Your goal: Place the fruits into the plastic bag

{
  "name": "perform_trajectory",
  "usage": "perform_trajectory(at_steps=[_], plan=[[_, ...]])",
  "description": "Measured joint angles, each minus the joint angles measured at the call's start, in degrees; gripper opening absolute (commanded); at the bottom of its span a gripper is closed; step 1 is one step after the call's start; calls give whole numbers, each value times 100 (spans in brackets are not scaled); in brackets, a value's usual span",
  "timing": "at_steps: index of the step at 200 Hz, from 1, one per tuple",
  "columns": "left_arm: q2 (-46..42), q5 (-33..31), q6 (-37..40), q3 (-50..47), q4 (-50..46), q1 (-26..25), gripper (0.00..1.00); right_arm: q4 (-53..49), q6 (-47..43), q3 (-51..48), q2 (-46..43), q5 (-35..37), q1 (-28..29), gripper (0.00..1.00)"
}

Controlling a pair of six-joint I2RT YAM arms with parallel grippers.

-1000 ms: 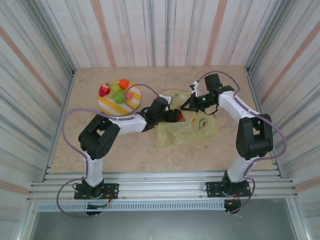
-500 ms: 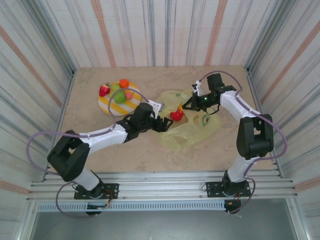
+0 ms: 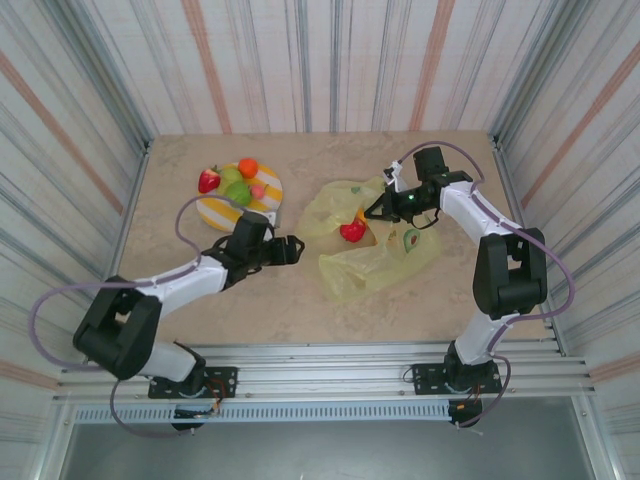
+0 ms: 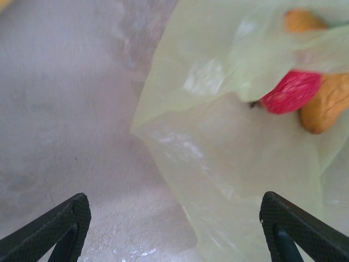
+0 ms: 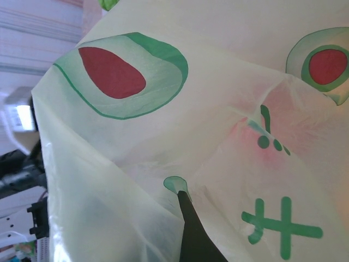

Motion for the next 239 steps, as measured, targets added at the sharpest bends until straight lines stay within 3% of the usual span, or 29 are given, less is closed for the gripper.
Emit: perform_trajectory(at_steps=[58, 123, 194, 239], plan=[[1244, 590, -367, 330, 343, -59, 54, 11, 2, 0, 0, 0, 0, 0], [1547, 1043, -560, 549, 894, -302, 8, 20, 9, -2, -7, 238, 0, 0], [63, 2107, -529, 739, 745, -566, 2, -577, -42, -33, -898, 1882, 0, 0], [-326, 2719, -527, 992, 597, -601, 1, -1161, -203, 74, -1351, 2820, -9, 0]])
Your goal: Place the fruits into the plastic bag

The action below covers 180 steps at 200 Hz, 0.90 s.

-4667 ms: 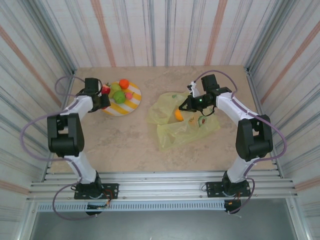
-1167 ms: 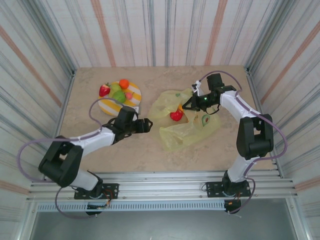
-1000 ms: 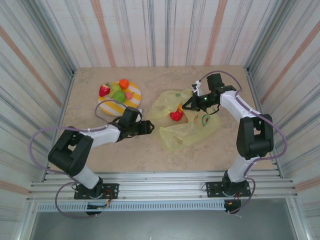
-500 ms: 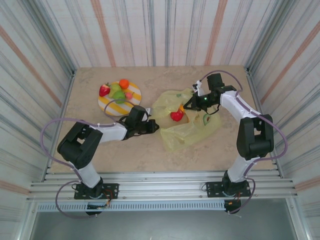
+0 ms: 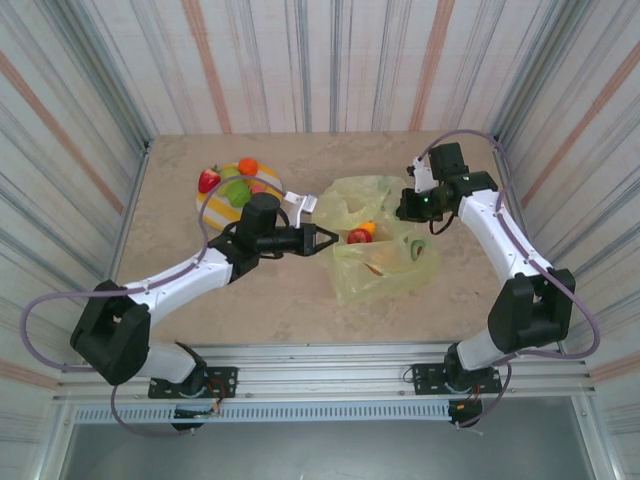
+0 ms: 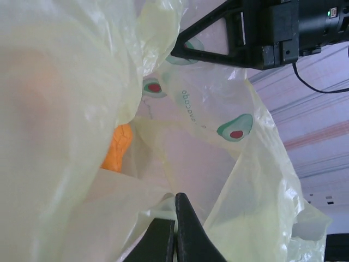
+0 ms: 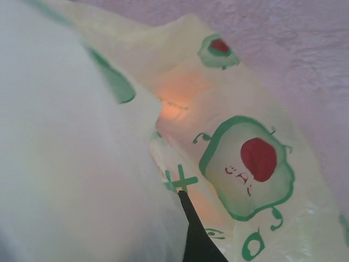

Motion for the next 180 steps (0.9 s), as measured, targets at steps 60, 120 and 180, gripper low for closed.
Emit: perform_trajectory(at_steps=[60, 120, 180], plan=[[107, -212, 197, -13, -472, 0, 4, 111, -57, 46, -39, -153, -28, 0], [271, -717, 542, -216, -846, 22, 48, 483, -55, 76, 249, -619, -28, 0], [-625, -1274, 1117, -234, -1628, 693, 75, 634, -35, 76, 431, -940, -26, 0]])
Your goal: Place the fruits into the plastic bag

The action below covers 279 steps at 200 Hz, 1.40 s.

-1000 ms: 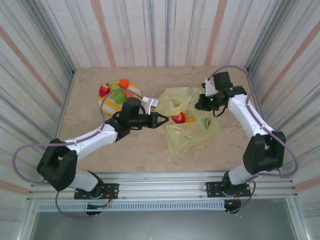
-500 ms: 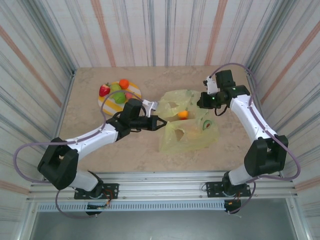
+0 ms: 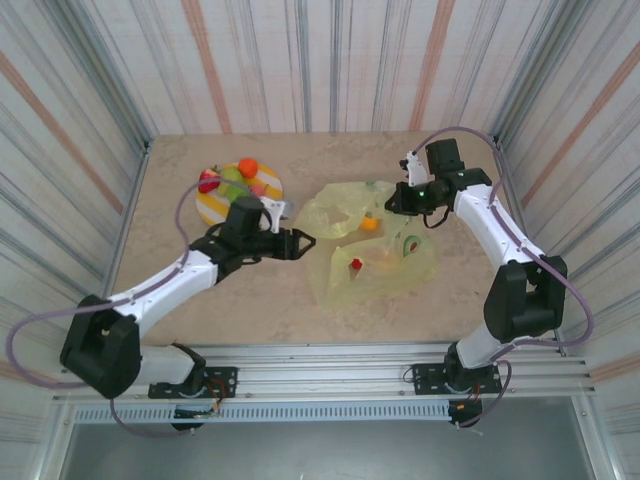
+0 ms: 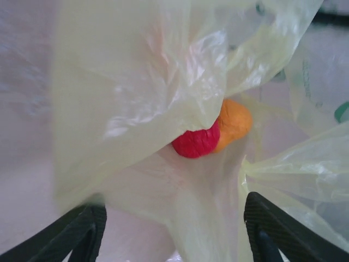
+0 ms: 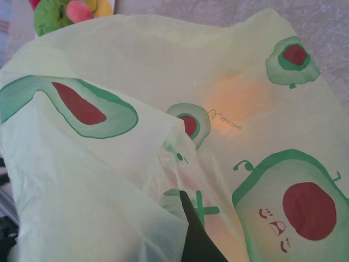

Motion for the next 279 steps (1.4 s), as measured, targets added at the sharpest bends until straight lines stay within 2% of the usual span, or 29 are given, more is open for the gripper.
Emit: perform_trajectory(at_steps=[25, 42, 66, 84, 109, 152, 211, 279], plan=[[-601, -306, 151, -4, -214, 540, 83, 70, 0, 0, 55, -52, 0, 0], [-780, -584, 181, -4, -310, 953, 85, 142, 2, 0, 107, -125, 0, 0], [-575, -955, 170, 68, -431, 1563, 89, 214, 42, 0, 177, -186, 15, 0], [-120, -1360, 223, 299, -529, 1827, 93, 273, 74, 0, 223, -260, 26, 0], [723, -1937, 402, 907, -719, 1875, 99, 302, 103, 0, 238, -306, 55, 0], [2103, -2695, 699, 1969, -920, 1947, 99, 350, 105, 0, 240, -415, 59, 0], [3519, -2938, 684, 3206, -1261, 2044, 98, 442, 105, 0, 286, -481, 59, 0], [4028, -2973, 531, 3545, -1368, 2146, 88, 446, 105, 0, 337, -570, 59, 0]])
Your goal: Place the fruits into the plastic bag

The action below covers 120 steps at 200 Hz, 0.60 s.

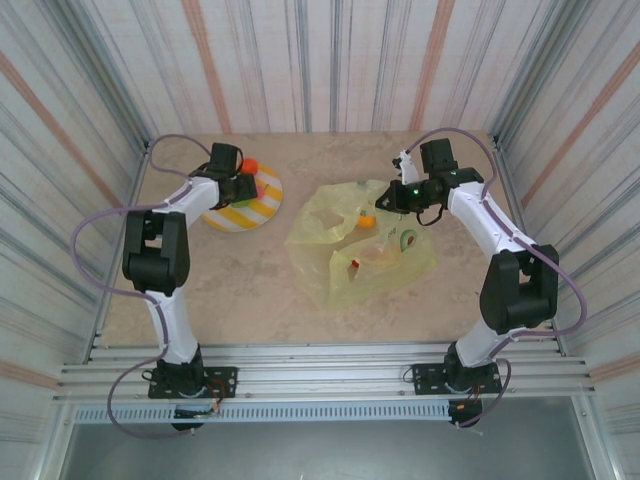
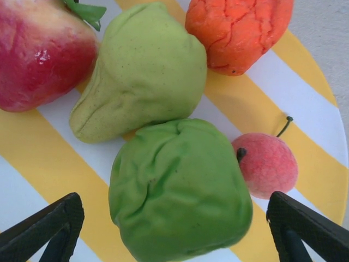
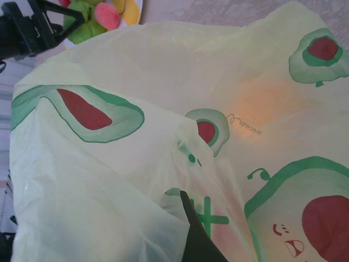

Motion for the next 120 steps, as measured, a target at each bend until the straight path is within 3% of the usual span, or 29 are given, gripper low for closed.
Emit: perform_trajectory(at_steps=[56, 120], plan=[[221, 166, -63, 72, 4, 144, 82, 0, 0, 0, 7, -11, 0, 0], [302, 304, -151, 50, 70, 197, 64, -2, 0, 0, 50, -13, 0, 0]])
